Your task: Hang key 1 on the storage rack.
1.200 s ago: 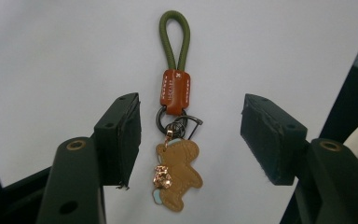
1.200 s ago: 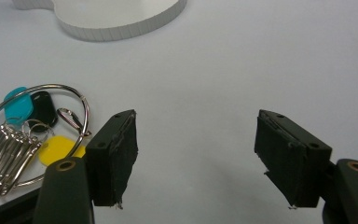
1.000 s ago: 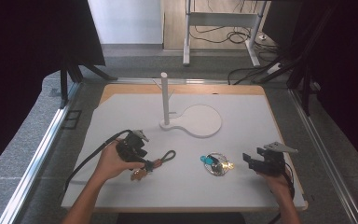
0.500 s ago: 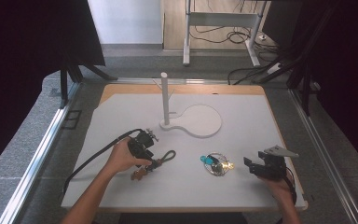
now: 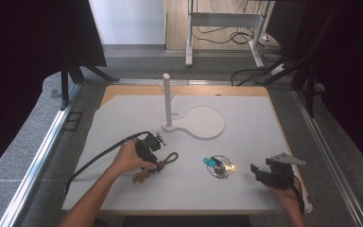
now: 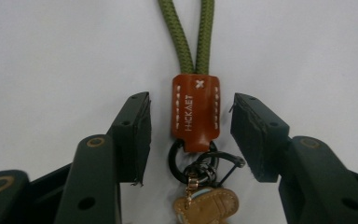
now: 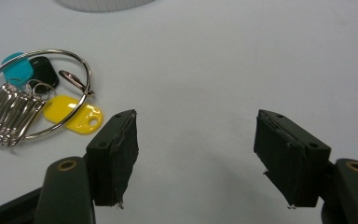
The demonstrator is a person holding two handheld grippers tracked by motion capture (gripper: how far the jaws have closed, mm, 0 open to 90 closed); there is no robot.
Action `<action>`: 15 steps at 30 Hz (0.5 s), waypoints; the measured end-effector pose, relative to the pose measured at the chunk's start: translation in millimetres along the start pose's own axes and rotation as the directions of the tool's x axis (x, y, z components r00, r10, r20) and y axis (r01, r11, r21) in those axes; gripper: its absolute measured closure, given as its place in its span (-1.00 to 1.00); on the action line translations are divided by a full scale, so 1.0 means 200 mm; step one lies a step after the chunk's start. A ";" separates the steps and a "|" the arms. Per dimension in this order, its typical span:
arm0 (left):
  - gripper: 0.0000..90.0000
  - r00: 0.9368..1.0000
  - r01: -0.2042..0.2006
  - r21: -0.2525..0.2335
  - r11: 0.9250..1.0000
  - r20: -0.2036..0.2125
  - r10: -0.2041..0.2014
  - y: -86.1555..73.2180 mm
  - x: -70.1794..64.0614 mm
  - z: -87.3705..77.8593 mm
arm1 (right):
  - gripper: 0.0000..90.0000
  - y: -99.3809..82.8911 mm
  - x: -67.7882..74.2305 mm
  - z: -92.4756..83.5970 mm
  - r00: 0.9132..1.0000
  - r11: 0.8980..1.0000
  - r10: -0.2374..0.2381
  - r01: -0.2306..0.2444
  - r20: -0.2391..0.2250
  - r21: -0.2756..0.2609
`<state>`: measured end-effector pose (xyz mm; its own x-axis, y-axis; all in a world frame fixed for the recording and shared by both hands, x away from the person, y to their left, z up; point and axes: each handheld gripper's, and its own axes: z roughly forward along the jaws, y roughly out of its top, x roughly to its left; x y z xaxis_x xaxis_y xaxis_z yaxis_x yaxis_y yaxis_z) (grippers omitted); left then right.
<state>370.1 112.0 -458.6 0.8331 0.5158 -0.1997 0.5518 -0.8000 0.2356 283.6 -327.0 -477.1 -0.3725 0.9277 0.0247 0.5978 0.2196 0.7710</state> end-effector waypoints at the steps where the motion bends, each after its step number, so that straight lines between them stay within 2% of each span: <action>1: 0.09 1.000 0.000 0.002 1.000 -0.007 0.000 0.00 0.00 0.00 | -0.33 0.00 0.00 0.00 1.000 1.000 0.000 0.000 0.000 0.001; 2: 0.09 1.000 -0.001 0.002 1.000 -0.011 0.001 0.00 0.00 -0.01 | -0.33 0.00 0.00 0.00 1.000 1.000 0.000 0.000 0.002 0.002; 3: 0.09 0.999 -0.013 0.014 1.000 -0.039 0.013 0.01 -0.01 -0.01 | -0.33 0.00 0.00 0.01 1.000 1.000 -0.001 0.001 0.001 0.005; 4: 0.09 0.999 -0.021 0.016 1.000 -0.047 0.022 0.01 -0.01 -0.02 | -0.33 0.00 0.00 0.01 1.000 1.000 -0.001 0.001 -0.001 0.009; 6: 0.09 0.998 -0.037 0.018 0.999 -0.052 0.038 0.03 -0.03 -0.03 | -0.33 0.00 0.00 0.02 1.000 1.000 -0.003 0.003 0.000 0.011; 8: 0.09 0.999 -0.033 0.016 0.999 -0.031 0.034 0.05 -0.03 -0.03 | -0.33 0.00 0.00 0.03 1.000 1.000 -0.005 0.005 0.001 0.016; 12: 0.09 0.997 -0.031 0.067 0.997 -0.067 0.035 0.05 -0.02 0.01 | -0.33 -0.01 0.00 0.03 1.000 1.000 -0.007 0.007 -0.001 0.024; 15: 0.10 0.998 -0.034 0.053 0.998 -0.056 0.037 0.06 -0.02 0.01 | -0.33 -0.01 0.00 0.03 1.000 1.000 -0.006 0.006 -0.001 0.026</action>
<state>372.8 99.9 -456.5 0.8540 0.5020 -0.1370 0.5200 -0.8324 0.1914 286.8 -325.5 -481.7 -0.3768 0.9261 0.0212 0.6138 0.2325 0.7545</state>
